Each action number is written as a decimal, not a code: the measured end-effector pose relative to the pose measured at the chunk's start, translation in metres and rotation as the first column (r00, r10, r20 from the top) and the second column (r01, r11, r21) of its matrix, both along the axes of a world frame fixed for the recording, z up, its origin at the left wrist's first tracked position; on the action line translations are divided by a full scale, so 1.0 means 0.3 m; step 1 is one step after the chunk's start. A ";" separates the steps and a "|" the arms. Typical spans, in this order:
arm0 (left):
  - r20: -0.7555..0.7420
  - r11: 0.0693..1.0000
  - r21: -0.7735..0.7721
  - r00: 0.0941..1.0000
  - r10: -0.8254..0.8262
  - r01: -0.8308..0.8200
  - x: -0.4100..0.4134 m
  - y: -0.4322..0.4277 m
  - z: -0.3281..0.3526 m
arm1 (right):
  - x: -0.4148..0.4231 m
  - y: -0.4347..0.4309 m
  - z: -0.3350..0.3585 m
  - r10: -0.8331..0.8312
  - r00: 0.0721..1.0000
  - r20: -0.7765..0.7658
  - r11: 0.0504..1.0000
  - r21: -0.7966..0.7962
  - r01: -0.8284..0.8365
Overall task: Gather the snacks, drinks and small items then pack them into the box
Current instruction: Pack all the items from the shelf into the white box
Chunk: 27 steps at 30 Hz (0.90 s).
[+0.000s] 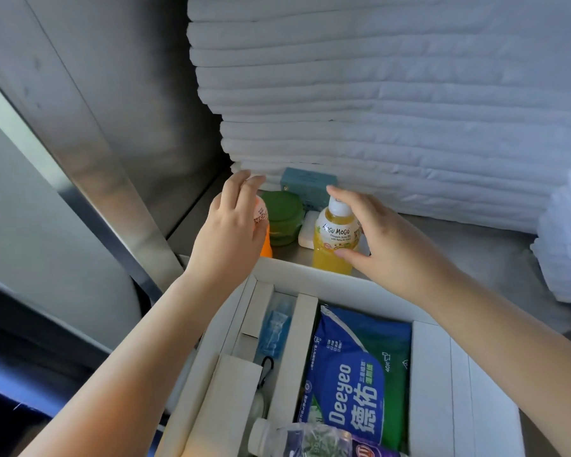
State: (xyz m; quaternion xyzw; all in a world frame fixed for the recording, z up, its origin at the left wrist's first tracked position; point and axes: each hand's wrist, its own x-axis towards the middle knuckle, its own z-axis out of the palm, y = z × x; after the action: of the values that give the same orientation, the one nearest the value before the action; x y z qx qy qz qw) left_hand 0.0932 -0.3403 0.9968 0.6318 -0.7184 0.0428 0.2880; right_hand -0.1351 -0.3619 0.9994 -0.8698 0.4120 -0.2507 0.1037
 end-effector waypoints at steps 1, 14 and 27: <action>-0.021 1.000 -0.001 1.000 0.005 -0.005 -0.003 -0.001 -0.003 | 0.000 0.001 -0.004 0.006 1.000 -0.003 1.000 0.016 -0.006; -0.172 0.999 -0.035 0.985 0.014 -0.021 -0.008 -0.006 -0.035 | 0.003 0.000 -0.001 0.005 1.000 0.010 0.997 0.083 -0.006; -0.334 0.998 0.024 0.940 0.066 -0.061 0.003 -0.007 -0.063 | -0.073 -0.012 0.023 -0.155 0.950 0.270 0.986 0.100 0.132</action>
State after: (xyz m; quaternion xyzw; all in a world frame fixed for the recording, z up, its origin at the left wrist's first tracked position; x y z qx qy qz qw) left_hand 0.0940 -0.3423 0.9778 0.6545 -0.6385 -0.0605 0.4003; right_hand -0.1571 -0.3654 1.0063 -0.7889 0.4655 -0.3599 0.1771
